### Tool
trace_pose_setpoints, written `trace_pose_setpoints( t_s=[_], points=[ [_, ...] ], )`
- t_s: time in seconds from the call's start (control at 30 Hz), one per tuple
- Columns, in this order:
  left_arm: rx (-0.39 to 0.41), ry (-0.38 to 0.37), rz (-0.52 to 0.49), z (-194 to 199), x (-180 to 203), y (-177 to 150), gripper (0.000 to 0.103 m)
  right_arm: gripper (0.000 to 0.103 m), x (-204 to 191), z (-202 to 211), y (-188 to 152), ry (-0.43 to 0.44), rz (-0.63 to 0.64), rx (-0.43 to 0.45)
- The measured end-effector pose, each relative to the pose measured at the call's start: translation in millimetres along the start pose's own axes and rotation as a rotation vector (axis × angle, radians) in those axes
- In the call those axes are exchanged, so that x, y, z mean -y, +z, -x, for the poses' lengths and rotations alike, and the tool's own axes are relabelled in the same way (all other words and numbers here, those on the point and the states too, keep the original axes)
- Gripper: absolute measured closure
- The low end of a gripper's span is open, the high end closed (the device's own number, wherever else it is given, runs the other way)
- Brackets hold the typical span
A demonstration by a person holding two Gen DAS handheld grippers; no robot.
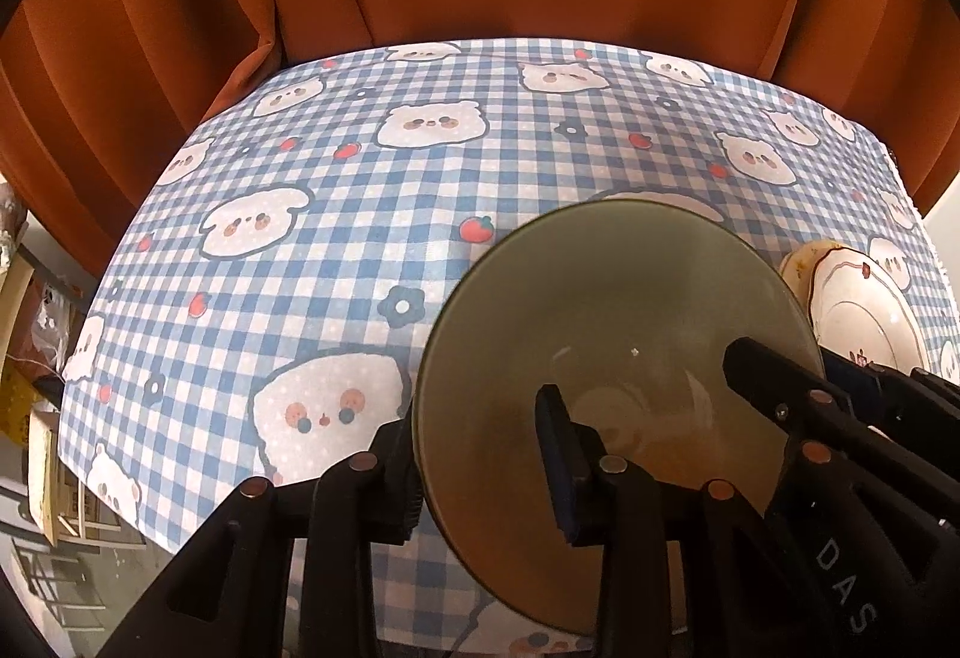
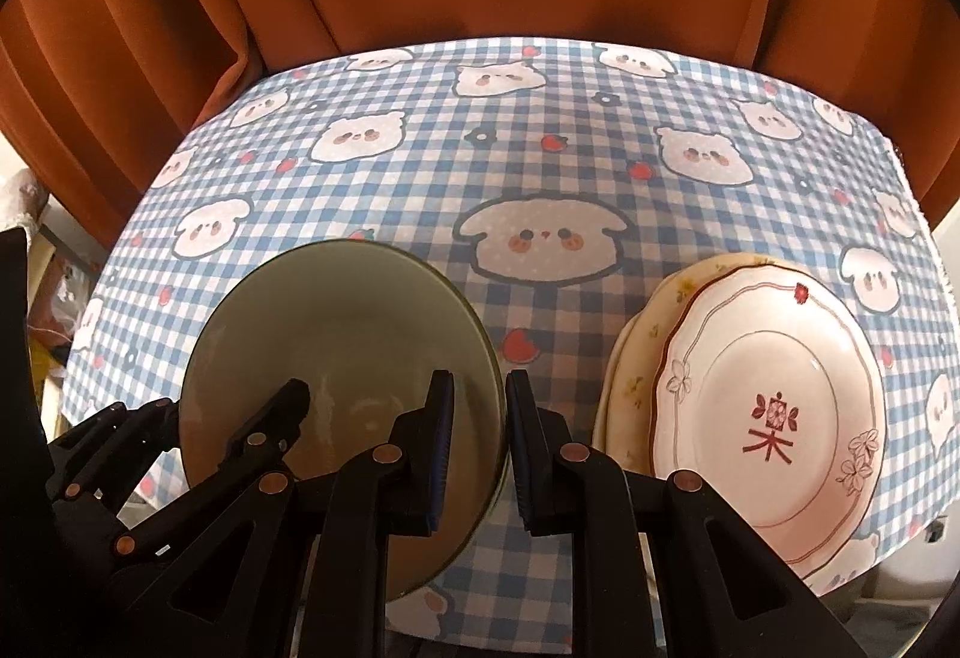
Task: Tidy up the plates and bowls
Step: 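Lower the small bowl into the other bowl and open both grippers, then close both grippers on the rim of the nested bowl stack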
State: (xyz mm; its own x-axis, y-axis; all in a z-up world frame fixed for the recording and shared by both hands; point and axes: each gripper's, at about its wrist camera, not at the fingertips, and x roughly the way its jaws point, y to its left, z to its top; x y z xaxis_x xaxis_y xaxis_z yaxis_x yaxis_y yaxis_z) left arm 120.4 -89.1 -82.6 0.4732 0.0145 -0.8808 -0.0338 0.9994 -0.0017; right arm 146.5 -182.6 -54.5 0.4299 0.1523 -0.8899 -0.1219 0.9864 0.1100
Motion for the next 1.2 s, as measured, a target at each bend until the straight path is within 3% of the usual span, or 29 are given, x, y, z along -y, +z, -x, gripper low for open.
trace_pose_setpoints(
  t_s=[0.17,0.2,0.27,0.37,0.67,1.0,1.2],
  points=[
    [-0.010,-0.005,0.009,4,-1,-4,0.063,0.080,3,2,-5,0.040,-0.016,-0.015],
    [-0.013,-0.006,0.012,5,-2,-4,0.058,0.077,4,2,-6,0.045,-0.022,-0.019],
    [-0.009,-0.007,0.017,7,-4,-4,0.047,0.056,7,3,-8,0.048,-0.042,-0.022],
    [-0.010,-0.018,0.025,8,-7,-3,0.041,0.041,13,6,-9,0.054,-0.081,-0.017],
    [-0.070,-0.123,0.047,-12,-16,0,0.037,0.041,18,-2,-9,0.048,-0.141,-0.043],
    [-0.148,-0.268,0.016,-35,-19,9,0.048,0.041,14,-23,-4,-0.010,-0.237,-0.112],
    [-0.177,-0.318,-0.023,-38,-21,15,0.051,0.041,9,-28,-4,-0.052,-0.296,-0.137]
  ],
)
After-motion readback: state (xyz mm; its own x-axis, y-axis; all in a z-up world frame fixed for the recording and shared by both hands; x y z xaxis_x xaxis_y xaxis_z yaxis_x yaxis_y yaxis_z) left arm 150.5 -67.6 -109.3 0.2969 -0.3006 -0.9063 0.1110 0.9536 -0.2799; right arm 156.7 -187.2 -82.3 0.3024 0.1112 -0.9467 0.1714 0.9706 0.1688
